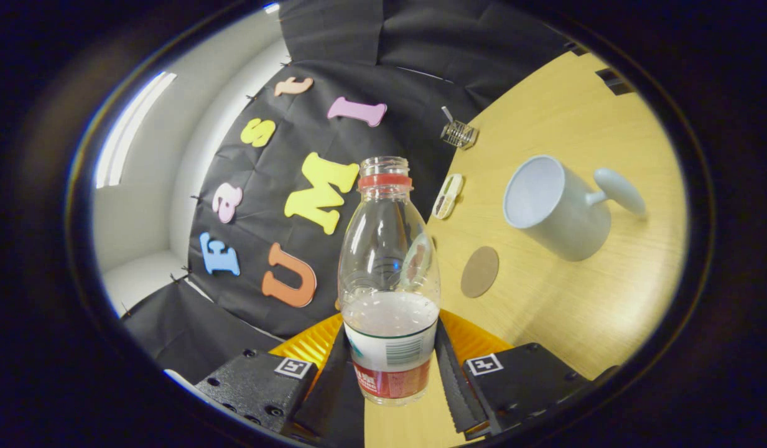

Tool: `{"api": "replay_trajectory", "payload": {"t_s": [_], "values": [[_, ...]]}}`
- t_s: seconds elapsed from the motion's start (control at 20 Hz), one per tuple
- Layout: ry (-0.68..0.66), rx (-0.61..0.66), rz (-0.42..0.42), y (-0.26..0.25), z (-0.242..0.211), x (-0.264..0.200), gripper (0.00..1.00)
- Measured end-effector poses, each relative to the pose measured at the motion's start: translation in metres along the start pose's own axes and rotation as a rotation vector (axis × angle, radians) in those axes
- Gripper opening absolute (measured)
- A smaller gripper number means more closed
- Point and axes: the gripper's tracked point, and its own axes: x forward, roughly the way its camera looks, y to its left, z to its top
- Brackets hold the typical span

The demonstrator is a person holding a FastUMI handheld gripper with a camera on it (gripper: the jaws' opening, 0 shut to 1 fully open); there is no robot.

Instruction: Take the bottle from table, then pour the juice into the cup, finally place the bottle on the coaster

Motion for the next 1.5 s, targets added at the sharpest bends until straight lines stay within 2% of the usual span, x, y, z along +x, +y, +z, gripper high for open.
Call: {"api": "replay_trajectory", "payload": {"t_s": [0.3, 0.75, 1.5], "values": [[-0.001, 0.188, 0.003, -0.01, 0.006, 0.007, 0.75], [0.021, 0.383, 0.006, -0.014, 0.004, 0.011, 0.75], [0.014, 0.576, -0.037, -0.014, 0.003, 0.008, 0.75]]}}
